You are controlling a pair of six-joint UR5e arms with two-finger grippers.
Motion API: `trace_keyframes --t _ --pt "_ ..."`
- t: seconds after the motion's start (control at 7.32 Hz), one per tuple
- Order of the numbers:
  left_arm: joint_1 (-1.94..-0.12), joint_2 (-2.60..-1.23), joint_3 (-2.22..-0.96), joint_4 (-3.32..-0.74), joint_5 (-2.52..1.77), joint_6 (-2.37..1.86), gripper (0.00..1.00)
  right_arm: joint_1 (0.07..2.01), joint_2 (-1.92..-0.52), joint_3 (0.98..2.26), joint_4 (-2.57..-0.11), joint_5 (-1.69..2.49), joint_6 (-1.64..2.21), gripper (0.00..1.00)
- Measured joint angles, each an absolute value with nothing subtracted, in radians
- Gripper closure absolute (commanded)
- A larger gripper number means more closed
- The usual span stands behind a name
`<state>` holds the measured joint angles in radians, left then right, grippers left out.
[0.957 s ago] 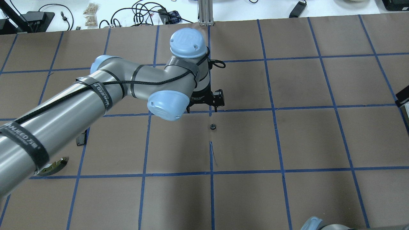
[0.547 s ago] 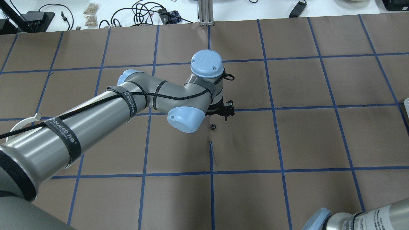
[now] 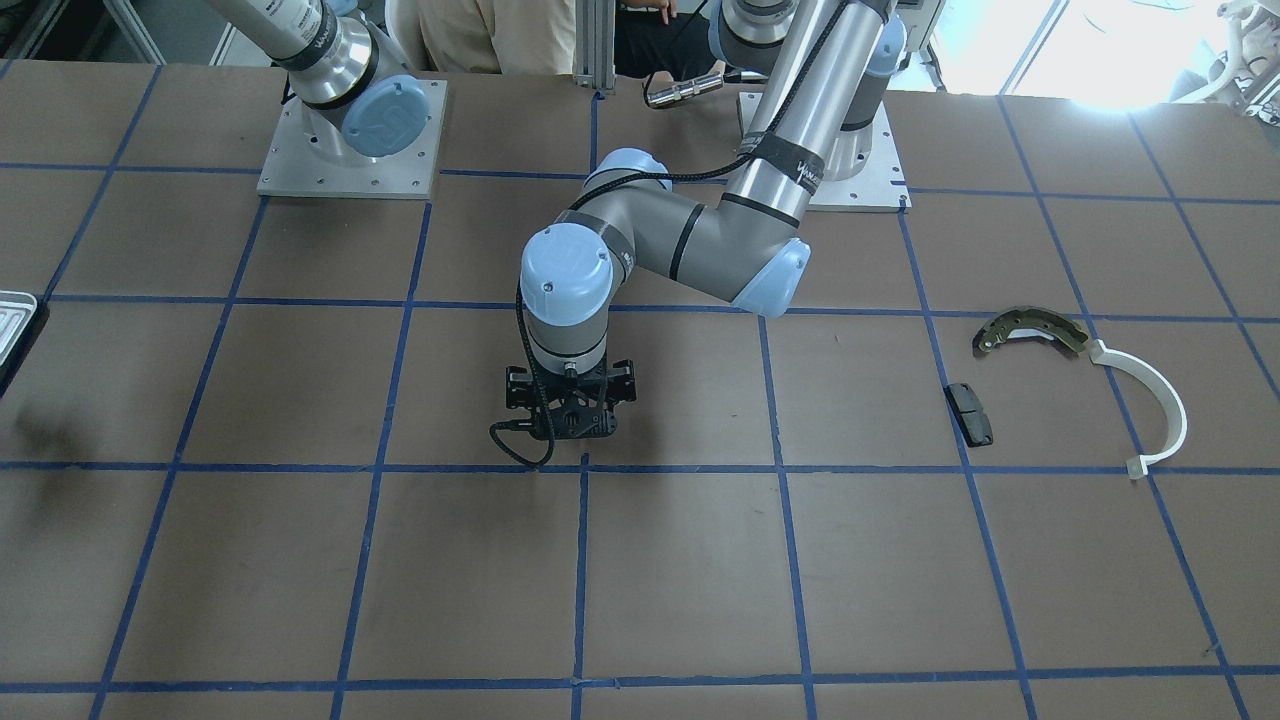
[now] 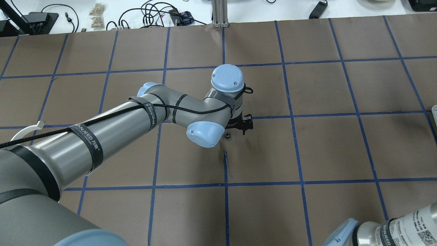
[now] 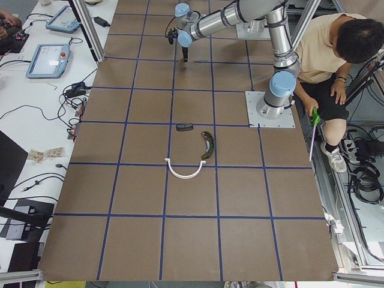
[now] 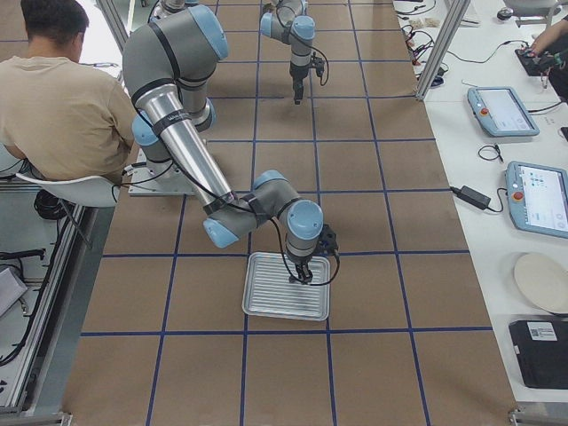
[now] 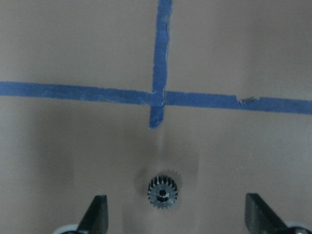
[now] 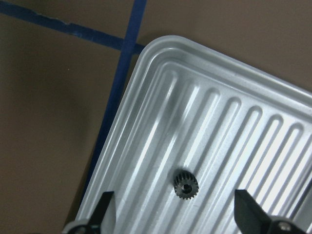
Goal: Place bearing gear from tray to pile
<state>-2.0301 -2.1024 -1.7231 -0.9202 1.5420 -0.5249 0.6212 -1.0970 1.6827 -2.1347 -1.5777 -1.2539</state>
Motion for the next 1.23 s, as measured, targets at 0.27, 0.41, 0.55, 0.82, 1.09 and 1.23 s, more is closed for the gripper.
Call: trace_keyframes --t 0.27,0.41,0.55,0.82,1.09,1.23 --pt "-2.032 -2.115 -1.733 -0.870 1.542 -0.519 0.09 0.607 -1.058 1.685 -2.153 -1.577 -1.256 0.19" --pt "-2.032 -2.117 -1.745 -0.862 1.542 -0.519 0.21 0.605 -1.046 1.688 -2.173 -1.578 -1.257 0.24" --pt "-2.030 -2.116 -1.763 -0.855 1.542 -0.517 0.38 0.605 -1.037 1.689 -2.185 -1.581 -1.259 0.31" --pt "-2.026 -2.107 -1.779 -0.843 1.543 -0.513 0.47 0.604 -1.019 1.688 -2.192 -1.585 -1.262 0.83" --pt "-2.025 -2.111 -1.779 -0.839 1.543 -0.512 0.57 0.604 -1.014 1.681 -2.192 -1.592 -1.262 1.00" --pt "-2.025 -2.113 -1.779 -0.838 1.543 -0.512 0.79 0.604 -1.015 1.679 -2.191 -1.594 -1.261 1.00"
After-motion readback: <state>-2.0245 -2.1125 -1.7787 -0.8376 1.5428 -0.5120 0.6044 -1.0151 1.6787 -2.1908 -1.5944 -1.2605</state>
